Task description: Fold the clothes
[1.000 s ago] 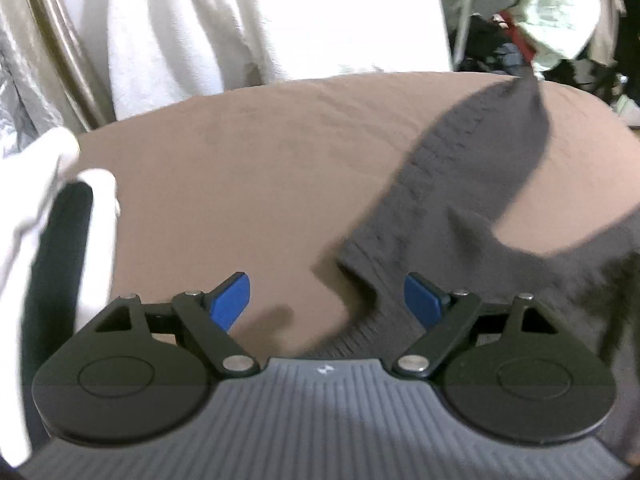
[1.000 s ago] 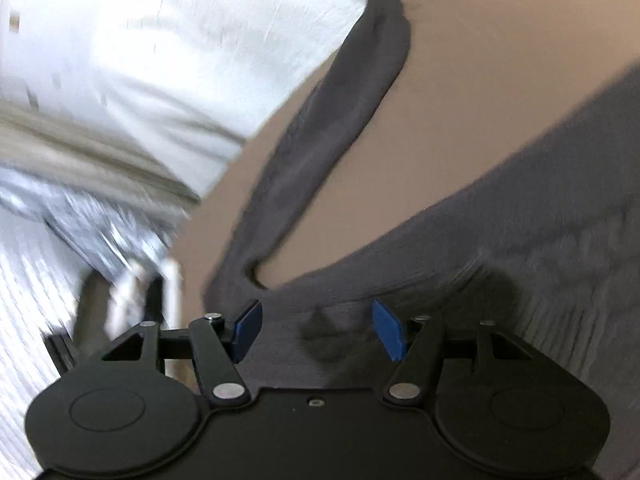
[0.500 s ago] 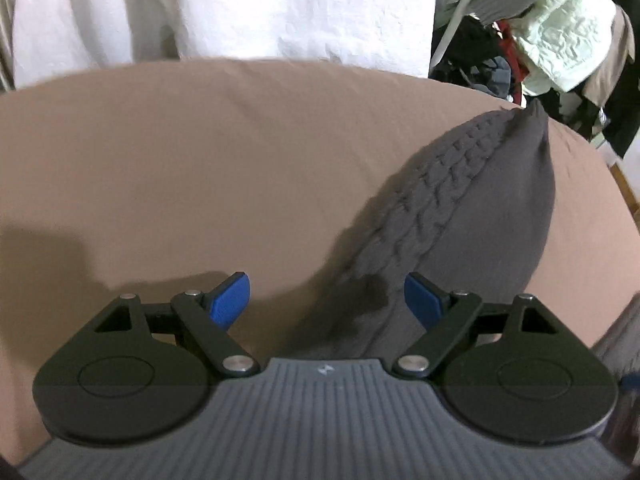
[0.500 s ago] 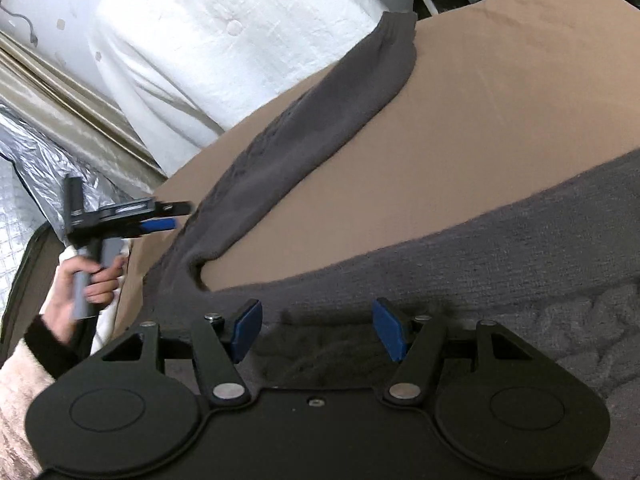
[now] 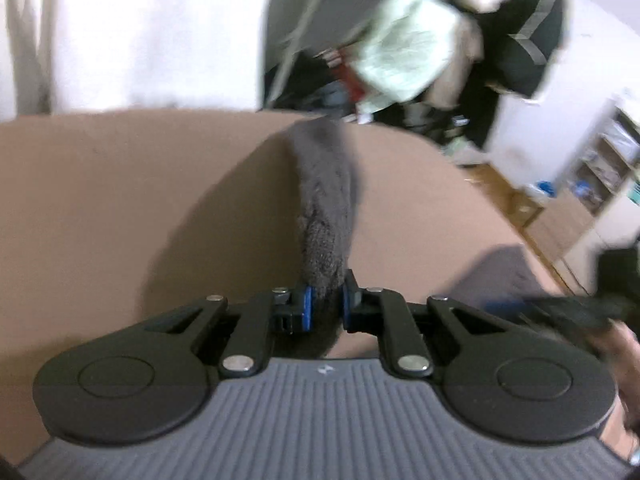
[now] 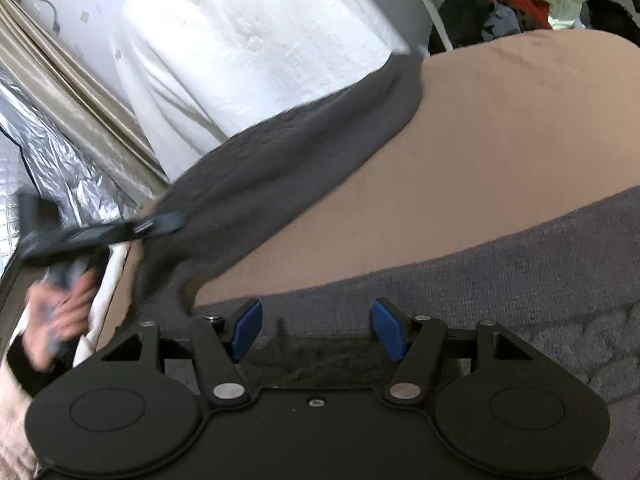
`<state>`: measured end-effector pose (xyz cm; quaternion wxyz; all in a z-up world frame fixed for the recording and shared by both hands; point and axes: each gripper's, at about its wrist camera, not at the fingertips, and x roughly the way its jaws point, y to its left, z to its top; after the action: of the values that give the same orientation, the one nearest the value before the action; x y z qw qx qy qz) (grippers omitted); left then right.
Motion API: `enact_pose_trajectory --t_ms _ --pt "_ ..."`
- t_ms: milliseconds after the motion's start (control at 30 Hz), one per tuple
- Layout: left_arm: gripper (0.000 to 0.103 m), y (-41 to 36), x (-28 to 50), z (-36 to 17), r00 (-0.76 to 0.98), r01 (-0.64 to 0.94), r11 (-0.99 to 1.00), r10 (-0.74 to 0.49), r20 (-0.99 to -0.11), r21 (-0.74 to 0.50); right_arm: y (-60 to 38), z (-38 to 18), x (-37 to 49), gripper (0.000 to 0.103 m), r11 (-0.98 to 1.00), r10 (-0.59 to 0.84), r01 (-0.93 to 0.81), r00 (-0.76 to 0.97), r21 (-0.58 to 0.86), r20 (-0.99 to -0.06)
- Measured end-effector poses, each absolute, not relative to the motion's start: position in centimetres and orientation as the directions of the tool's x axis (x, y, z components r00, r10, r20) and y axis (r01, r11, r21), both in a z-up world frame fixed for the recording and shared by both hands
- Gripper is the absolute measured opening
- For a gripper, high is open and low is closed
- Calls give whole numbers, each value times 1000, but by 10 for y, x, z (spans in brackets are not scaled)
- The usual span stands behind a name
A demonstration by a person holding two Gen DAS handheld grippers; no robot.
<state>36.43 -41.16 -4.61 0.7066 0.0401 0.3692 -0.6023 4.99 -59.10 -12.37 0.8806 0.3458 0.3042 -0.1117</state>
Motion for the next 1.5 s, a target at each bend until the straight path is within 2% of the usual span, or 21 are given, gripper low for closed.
enact_pose_trajectory --t_ms 133,267,400,467,500,567,600,667,767,800,833,933,1033,1133,1233,1500 --pt "13 -361 305 -59 -25 904 237 -803 -596 -357 -580 -118 64 67 747 22 388 798 540 -603" --pt "13 -339 278 -113 33 845 418 -664 -747 -333 -568 -111 79 67 757 31 368 805 539 -592" --pt "14 -327 275 -130 47 766 499 -672 -739 -405 -557 -105 93 67 767 40 348 812 538 -582" --pt "16 -328 268 -129 59 768 501 -676 -735 -399 -551 -102 100 68 772 44 338 816 537 -577" --pt "18 -329 264 -127 68 774 503 -670 -739 -385 -546 -102 115 69 783 49 341 800 520 -598" --pt "26 -320 260 -128 90 767 526 -655 -750 -367 -534 -104 162 79 815 59 355 736 458 -675" --pt "26 -313 259 -129 97 755 538 -656 -748 -374 -527 -105 185 82 830 62 359 701 427 -710" --pt "26 -298 263 -132 96 721 549 -684 -723 -423 -523 -115 231 82 826 48 423 606 373 -794" --pt "26 -284 268 -143 90 680 554 -713 -695 -480 -520 -136 270 83 802 58 477 538 360 -841" --pt "26 -280 273 -146 79 660 555 -721 -688 -506 -514 -142 275 83 816 25 484 518 317 -855" --pt "26 -275 277 -148 68 638 554 -732 -678 -535 -507 -147 279 74 836 -28 488 495 251 -868" --pt "26 -275 286 -149 47 597 551 -750 -660 -583 -477 -136 274 15 909 -217 417 506 16 -835" --pt "26 -278 286 -149 57 603 560 -740 -670 -568 -464 -94 225 14 895 -350 442 616 -58 -706" --pt "26 -274 286 -141 83 610 567 -740 -667 -553 -456 -45 148 13 856 -451 513 684 -61 -573" --pt "36 -269 287 -138 83 564 560 -770 -633 -607 -453 -28 61 14 822 -468 569 696 21 -545" --pt "36 -288 277 -142 95 592 606 -707 -701 -531 -425 -88 -14 14 749 -367 661 479 52 -798"
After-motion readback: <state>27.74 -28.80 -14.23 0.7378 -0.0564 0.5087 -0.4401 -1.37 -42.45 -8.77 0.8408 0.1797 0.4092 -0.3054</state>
